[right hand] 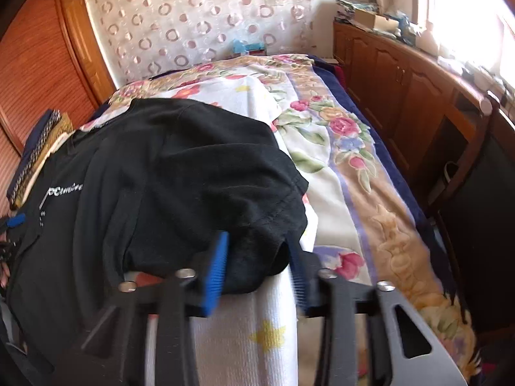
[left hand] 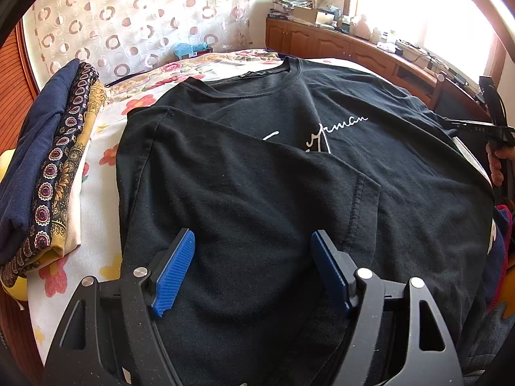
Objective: Fold small clothes
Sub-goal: 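Grasp the opposite T-shirt side with the right gripper and fold it inward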
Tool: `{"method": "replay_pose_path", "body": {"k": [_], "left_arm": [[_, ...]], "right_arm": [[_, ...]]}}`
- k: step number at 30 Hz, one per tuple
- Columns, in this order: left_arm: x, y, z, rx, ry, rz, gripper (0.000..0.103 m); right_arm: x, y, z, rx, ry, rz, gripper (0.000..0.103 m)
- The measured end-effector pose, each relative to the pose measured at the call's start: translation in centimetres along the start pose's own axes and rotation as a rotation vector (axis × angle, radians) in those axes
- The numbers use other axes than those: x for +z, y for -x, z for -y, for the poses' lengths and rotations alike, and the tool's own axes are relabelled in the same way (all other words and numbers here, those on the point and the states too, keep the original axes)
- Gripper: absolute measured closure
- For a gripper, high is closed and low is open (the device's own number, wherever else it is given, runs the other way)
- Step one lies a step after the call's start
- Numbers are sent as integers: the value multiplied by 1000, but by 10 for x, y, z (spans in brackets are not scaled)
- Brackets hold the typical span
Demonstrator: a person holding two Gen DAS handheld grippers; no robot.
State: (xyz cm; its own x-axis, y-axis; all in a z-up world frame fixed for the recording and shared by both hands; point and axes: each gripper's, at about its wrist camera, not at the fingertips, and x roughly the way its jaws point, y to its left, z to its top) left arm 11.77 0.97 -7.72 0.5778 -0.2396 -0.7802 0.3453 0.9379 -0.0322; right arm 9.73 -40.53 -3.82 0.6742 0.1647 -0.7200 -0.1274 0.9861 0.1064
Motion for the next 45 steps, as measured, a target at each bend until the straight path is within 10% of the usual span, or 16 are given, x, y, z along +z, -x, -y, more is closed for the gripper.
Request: {"method": "replay_pose_path", "body": {"k": [5, 24, 34, 45], "left_arm": [[0, 0, 0, 0, 0, 0, 28], [2, 79, -12, 91, 138, 229, 28], [-5, 93, 8, 54, 149, 288, 28], [-10, 88, 26, 29, 131, 281, 28]], "right_arm": [[4, -1, -15, -41, 73, 21, 95], [9, 22, -147, 211, 340, 165, 96], [-14, 12, -138, 261, 343, 104, 62], [-15, 34, -91, 115, 248, 127, 61]]}}
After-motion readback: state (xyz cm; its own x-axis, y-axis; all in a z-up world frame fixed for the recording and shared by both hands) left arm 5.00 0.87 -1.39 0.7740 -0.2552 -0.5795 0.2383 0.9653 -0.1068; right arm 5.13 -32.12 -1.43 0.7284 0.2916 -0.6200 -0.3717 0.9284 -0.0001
